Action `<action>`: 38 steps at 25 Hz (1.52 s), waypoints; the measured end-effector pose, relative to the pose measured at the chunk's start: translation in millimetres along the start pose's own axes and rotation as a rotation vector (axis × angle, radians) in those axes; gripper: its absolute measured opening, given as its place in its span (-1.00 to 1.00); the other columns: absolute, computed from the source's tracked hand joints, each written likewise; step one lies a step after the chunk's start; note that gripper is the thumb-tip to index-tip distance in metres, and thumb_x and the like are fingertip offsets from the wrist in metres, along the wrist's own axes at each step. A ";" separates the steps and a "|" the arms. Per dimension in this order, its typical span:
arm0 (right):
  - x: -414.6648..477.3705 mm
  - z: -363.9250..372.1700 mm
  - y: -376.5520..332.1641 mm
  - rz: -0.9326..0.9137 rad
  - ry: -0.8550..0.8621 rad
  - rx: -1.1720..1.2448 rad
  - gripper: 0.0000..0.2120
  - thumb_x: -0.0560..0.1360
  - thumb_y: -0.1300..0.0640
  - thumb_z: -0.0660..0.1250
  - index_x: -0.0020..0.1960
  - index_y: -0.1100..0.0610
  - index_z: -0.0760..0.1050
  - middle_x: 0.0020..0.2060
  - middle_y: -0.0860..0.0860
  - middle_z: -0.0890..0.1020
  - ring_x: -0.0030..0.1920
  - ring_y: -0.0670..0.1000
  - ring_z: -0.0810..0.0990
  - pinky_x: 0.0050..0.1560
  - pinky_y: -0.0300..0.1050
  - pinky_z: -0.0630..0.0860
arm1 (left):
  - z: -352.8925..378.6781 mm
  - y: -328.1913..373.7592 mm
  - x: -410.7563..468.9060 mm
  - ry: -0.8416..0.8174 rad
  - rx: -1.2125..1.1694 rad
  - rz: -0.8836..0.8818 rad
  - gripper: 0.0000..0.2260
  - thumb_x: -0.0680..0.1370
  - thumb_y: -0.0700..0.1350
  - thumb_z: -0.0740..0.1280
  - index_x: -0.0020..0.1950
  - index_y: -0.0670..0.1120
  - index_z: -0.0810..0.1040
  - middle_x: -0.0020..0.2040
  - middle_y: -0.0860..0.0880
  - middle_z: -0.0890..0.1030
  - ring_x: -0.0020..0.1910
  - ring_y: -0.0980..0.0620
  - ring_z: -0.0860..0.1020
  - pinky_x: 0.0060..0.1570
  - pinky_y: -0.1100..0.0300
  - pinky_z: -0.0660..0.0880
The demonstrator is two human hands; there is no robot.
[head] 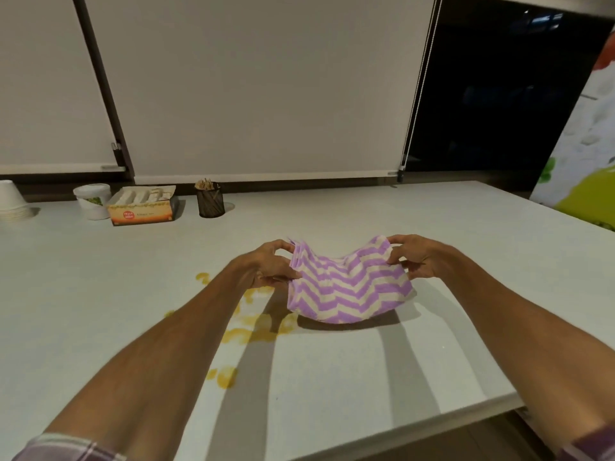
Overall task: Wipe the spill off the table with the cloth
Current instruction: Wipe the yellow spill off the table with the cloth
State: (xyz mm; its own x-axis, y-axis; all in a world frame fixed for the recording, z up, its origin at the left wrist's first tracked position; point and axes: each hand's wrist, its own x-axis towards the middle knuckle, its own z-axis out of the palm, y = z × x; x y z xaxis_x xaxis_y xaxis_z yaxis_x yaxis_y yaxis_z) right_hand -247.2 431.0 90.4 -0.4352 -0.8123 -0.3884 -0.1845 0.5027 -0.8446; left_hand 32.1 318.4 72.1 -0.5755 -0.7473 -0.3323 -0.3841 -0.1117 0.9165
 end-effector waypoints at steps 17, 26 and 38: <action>-18.3 57.0 52.2 -0.449 0.261 -0.563 -0.43 0.47 -0.24 0.32 0.29 0.15 0.48 0.23 0.15 0.58 0.24 0.20 0.54 0.26 0.10 0.44 | -43.5 -62.8 -55.2 0.565 0.739 0.255 -0.65 0.56 -0.02 0.34 0.26 -0.19 0.48 0.26 -0.18 0.56 0.25 -0.19 0.51 0.19 -0.01 0.45; 8.4 110.8 89.4 -0.530 0.007 -1.034 -0.31 0.40 -0.52 -0.12 0.49 -0.36 -0.02 0.58 -0.17 -0.05 0.57 0.07 -0.13 0.40 0.43 -0.23 | -159.8 -186.6 -123.7 0.667 1.030 -0.242 -0.37 0.55 0.33 -0.08 0.57 0.10 0.11 0.62 -0.01 0.04 0.58 -0.15 0.03 0.45 -0.31 -0.12; 52.1 148.7 64.8 -0.576 0.070 -1.115 -0.20 0.35 -0.54 -0.35 0.53 -0.27 -0.14 0.59 -0.12 -0.10 0.58 0.06 -0.16 0.42 0.44 -0.24 | -168.0 -215.2 -112.8 0.683 1.041 -0.202 -0.33 0.50 0.40 -0.20 0.57 0.19 0.00 0.62 0.02 0.00 0.59 -0.14 -0.04 0.42 -0.36 -0.19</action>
State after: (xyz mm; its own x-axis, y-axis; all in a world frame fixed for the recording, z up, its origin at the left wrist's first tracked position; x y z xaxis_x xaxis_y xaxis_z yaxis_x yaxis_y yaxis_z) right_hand -150.8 377.2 -39.4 -0.0834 -0.9963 -0.0181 -0.9912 0.0849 -0.1012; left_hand 301.0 316.6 -50.2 -0.0700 -0.9973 0.0216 -0.9859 0.0725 0.1508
